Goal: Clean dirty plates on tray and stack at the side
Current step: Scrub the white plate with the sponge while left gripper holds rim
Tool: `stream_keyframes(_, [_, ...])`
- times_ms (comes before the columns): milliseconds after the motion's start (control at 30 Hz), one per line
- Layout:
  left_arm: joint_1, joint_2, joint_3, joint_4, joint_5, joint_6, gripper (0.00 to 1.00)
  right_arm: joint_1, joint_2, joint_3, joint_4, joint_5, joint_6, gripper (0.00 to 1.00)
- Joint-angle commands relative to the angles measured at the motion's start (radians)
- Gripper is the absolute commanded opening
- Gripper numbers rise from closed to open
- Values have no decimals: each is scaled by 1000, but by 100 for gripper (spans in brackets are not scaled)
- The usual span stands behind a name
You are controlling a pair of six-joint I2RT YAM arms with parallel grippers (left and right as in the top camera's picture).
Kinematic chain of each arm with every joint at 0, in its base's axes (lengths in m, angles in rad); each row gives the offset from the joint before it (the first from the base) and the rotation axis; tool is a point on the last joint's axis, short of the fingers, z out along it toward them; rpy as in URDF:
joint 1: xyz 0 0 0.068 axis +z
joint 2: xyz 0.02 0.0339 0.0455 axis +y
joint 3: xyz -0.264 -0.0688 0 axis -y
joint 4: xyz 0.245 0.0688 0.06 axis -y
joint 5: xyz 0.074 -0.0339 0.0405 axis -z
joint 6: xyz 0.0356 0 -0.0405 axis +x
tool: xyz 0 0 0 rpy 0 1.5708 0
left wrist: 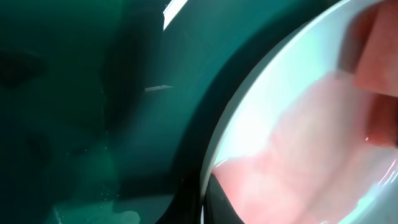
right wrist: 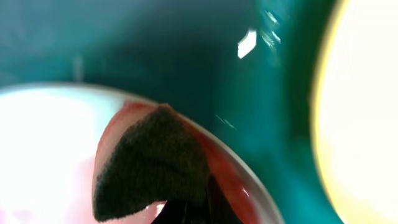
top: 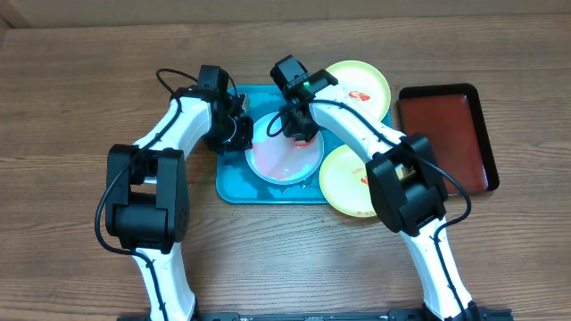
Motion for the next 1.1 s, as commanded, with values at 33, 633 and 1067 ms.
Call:
stream_keyframes(33, [6, 21, -14, -10, -72, 11, 4, 21, 94, -4, 45, -296, -19, 4])
stream_keyframes(633, [6, 21, -14, -1, -76, 4, 4, 1, 89, -1, -320, -387, -125, 4])
stream_keyframes(1067, [6, 21, -14, 2, -76, 4, 4, -14, 36, -3, -253, 363, 130, 4])
